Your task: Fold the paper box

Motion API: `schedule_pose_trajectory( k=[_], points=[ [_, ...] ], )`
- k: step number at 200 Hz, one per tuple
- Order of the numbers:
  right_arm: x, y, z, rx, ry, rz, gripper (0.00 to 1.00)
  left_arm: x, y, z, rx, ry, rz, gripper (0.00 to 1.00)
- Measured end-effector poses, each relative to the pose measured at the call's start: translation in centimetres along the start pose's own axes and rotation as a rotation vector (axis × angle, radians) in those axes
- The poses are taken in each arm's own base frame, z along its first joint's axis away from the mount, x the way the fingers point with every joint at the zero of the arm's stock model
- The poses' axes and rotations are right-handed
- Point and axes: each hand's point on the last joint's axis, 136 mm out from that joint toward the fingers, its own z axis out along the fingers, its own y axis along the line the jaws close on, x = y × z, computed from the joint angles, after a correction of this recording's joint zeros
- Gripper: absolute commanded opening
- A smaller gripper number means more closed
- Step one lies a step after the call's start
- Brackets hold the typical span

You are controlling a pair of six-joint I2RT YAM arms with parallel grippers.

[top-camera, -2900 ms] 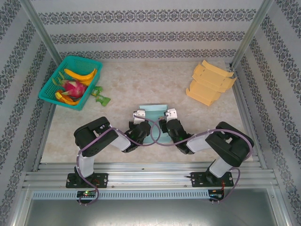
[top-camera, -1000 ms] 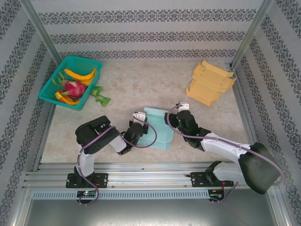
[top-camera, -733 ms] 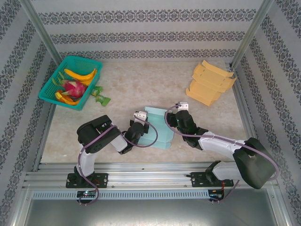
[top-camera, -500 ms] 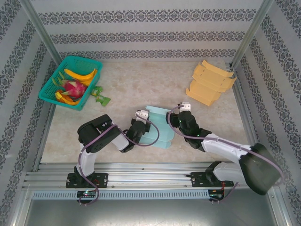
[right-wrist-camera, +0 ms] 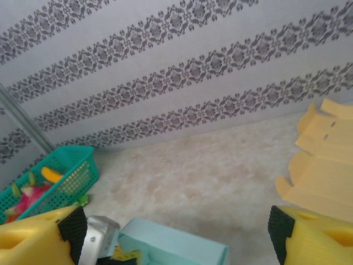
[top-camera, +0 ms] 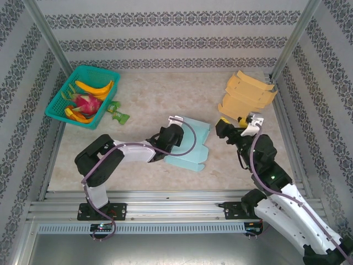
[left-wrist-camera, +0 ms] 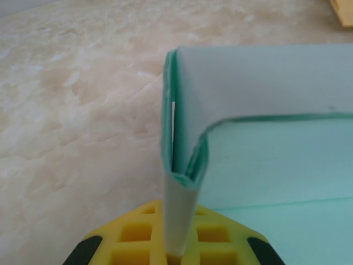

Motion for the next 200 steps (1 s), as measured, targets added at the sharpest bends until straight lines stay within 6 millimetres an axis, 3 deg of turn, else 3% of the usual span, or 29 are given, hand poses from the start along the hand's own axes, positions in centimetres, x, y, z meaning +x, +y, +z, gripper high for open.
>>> schedule_pose_trajectory(
  k=[29, 72, 121, 170, 200],
  points=[
    [0.6, -1.6, 0.1, 0.047, 0.006, -0.033, 0.87, 0.4, 0.4, -1.2, -0.008, 0.137, 0.064, 0.00],
    [4.7, -3.6, -0.9, 0.051, 0.026, -0.030, 0.84, 0.0, 0.7, -3.2, -0.004, 0.306, 0.146, 0.00],
    [3.3, -4.6, -2.5, 0.076, -0.087, -0.009, 0.83, -0.4, 2.8, -5.1, -0.011, 0.451, 0.357, 0.00],
    [4.5, -5.0, -1.4, 0.104, -0.035, -0.023, 0.83, -1.7, 2.2, -6.9, 0.116, 0.505, 0.610, 0.00],
    [4.7, -5.1, -1.4, 0.107, -0.030, -0.022, 0.83, -1.6, 1.8, -6.2, 0.154, 0.549, 0.755, 0.00]
  ],
)
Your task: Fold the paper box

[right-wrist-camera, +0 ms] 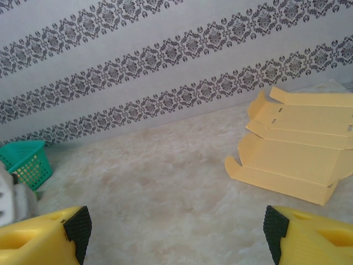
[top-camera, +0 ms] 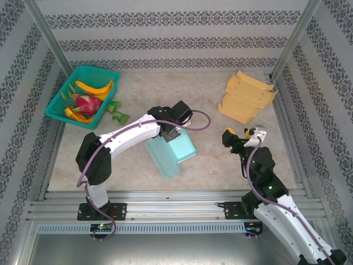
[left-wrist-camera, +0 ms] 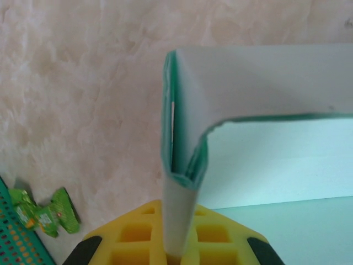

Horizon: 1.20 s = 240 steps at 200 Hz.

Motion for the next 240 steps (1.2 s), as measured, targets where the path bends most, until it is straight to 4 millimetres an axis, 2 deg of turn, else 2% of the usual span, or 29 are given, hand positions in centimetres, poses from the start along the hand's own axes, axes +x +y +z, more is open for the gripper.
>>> schedule_pose_trajectory(
  k=[36, 78, 109, 126, 139, 181, 190, 198, 208, 227, 240],
  points=[
    [-0.6, 0.1, -0.4, -0.009, -0.024, 0.009, 0.83, 0.2, -0.8, 3.2, 0.006, 0.104, 0.146, 0.00],
    [-0.7, 0.1, -0.5, -0.010, -0.028, 0.010, 0.83, -0.8, -1.0, 6.7, -0.021, 0.180, 0.261, 0.01],
    [-0.6, 0.1, -0.4, -0.007, -0.025, 0.009, 0.83, -1.6, -1.1, 7.6, -0.041, 0.202, 0.326, 0.16],
    [-0.6, 0.0, -0.4, -0.005, -0.024, 0.008, 0.83, -2.4, -0.8, 7.5, -0.059, 0.199, 0.339, 0.29],
    [-0.6, 0.0, -0.4, -0.005, -0.024, 0.008, 0.83, -3.1, -0.2, 7.2, -0.076, 0.186, 0.336, 0.40],
    [-0.6, 0.0, -0.4, -0.004, -0.024, 0.008, 0.83, -5.5, 1.5, 4.6, -0.150, 0.126, 0.313, 0.47],
    [-0.6, 0.0, -0.4, -0.003, -0.024, 0.008, 0.83, -5.8, 1.6, 4.0, -0.168, 0.113, 0.302, 0.54],
    [-0.6, 0.0, -0.4, -0.002, -0.025, 0.008, 0.83, -6.3, 1.8, 3.3, -0.194, 0.093, 0.273, 0.67],
    [-0.6, 0.0, -0.4, -0.001, -0.025, 0.008, 0.83, -6.9, 2.5, 2.1, -0.234, 0.063, 0.212, 0.74],
    [-0.6, 0.0, -0.4, -0.001, -0.025, 0.008, 0.83, -8.1, 4.8, -1.3, -0.322, -0.012, 0.019, 0.74],
    [-0.6, 0.0, -0.4, -0.003, -0.024, 0.008, 0.83, -8.3, 6.6, -4.3, -0.362, -0.077, -0.164, 0.75]
  ],
)
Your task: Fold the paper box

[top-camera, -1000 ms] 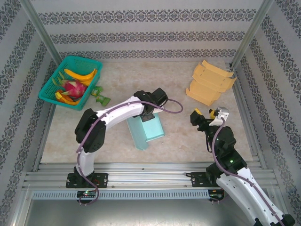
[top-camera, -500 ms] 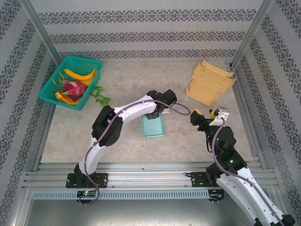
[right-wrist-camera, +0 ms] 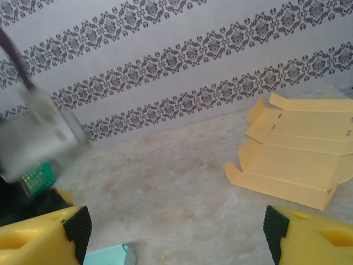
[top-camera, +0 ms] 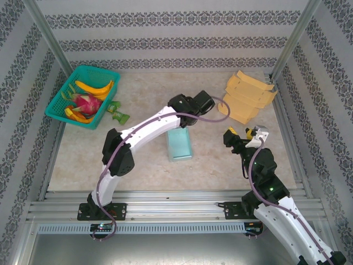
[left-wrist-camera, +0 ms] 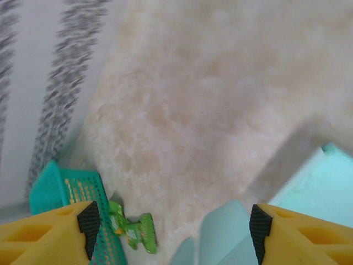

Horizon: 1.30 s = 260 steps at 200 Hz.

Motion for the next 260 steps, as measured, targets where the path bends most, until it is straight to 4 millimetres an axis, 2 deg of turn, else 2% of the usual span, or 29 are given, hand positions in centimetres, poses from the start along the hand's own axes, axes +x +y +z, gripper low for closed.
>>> schedule_pose_trajectory(
  k=[12, 29, 40, 44, 53, 78, 114, 153, 178, 220, 248, 260],
  points=[
    [0.1, 0.1, 0.0, -0.007, 0.006, -0.001, 0.83, 0.1, 2.0, -2.1, -0.007, -0.026, -0.159, 0.75],
    [0.4, 0.3, 0.3, -0.013, 0.023, -0.005, 0.83, 1.2, 4.5, -5.1, 0.005, -0.047, -0.365, 0.76],
    [0.7, 0.4, 0.5, -0.015, 0.037, -0.009, 0.83, 2.0, 5.3, -6.5, 0.030, -0.055, -0.472, 0.76],
    [0.9, 0.4, 0.5, -0.014, 0.043, -0.011, 0.83, 2.4, 5.4, -7.0, 0.045, -0.054, -0.510, 0.80],
    [1.1, 0.4, 0.7, -0.015, 0.053, -0.013, 0.83, 3.2, 5.3, -7.8, 0.076, -0.044, -0.572, 0.82],
    [1.8, 0.5, 1.0, -0.015, 0.082, -0.021, 0.83, 5.4, 3.3, -8.2, 0.175, 0.024, -0.701, 0.82],
    [2.5, 1.3, 1.5, -0.050, 0.126, -0.030, 0.86, 8.5, -1.3, -6.1, 0.254, 0.173, -0.752, 0.79],
    [4.6, 3.2, 2.7, -0.137, 0.241, -0.038, 0.86, 9.1, -4.1, -5.1, 0.330, 0.221, -0.784, 0.73],
    [5.6, 3.7, 3.3, -0.154, 0.293, -0.043, 0.86, 9.2, -4.9, -4.6, 0.347, 0.229, -0.791, 0.63],
    [5.6, 3.9, 3.2, -0.163, 0.295, -0.042, 0.86, 10.2, -5.7, -3.7, 0.354, 0.262, -0.778, 0.43],
    [5.5, 3.9, 3.2, -0.164, 0.293, -0.041, 0.86, 10.3, -5.2, -3.4, 0.355, 0.261, -0.752, 0.09],
    [5.5, 3.9, 3.2, -0.164, 0.293, -0.041, 0.86, 10.1, -4.9, -3.3, 0.356, 0.258, -0.734, 0.00]
  ],
)
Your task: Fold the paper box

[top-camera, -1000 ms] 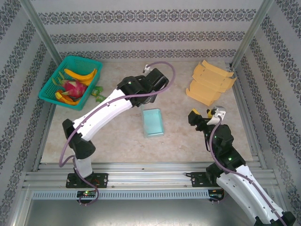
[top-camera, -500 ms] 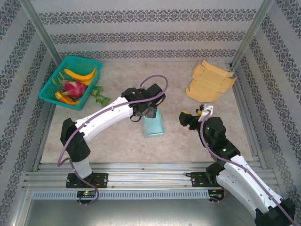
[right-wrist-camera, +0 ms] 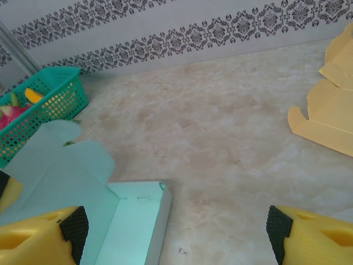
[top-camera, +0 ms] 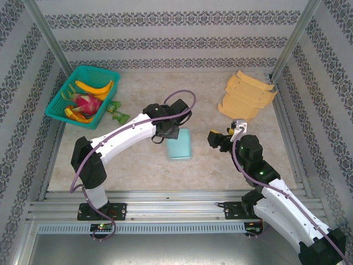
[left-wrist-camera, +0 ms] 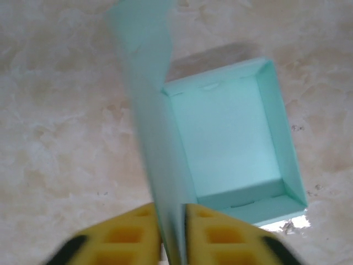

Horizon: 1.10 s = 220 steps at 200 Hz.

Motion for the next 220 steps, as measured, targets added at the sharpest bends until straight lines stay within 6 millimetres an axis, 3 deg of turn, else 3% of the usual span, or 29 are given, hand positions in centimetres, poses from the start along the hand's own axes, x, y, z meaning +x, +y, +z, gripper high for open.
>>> schedule_pose_trajectory(
  k=[28, 68, 118, 180, 220],
  points=[
    [0.2, 0.1, 0.4, -0.007, 0.009, 0.000, 0.86, -2.0, -0.4, -1.1, 0.015, -0.025, 0.102, 0.00],
    [1.3, 1.2, 1.5, -0.064, 0.076, -0.024, 0.86, -6.1, -1.4, -5.5, 0.068, -0.178, 0.453, 0.00],
    [-1.8, 1.8, 2.2, -0.056, 0.008, -0.164, 0.86, -4.7, -0.5, -7.9, 0.071, -0.251, 0.939, 0.00],
    [-1.7, -1.4, 7.4, -0.071, 0.026, -0.391, 0.83, -3.2, -0.5, -9.2, 0.149, -0.430, 1.237, 0.00],
    [-3.1, 2.4, 7.5, -0.328, -0.023, -0.623, 0.78, -3.0, 0.3, -7.8, 0.187, -0.470, 1.292, 0.00]
  ],
)
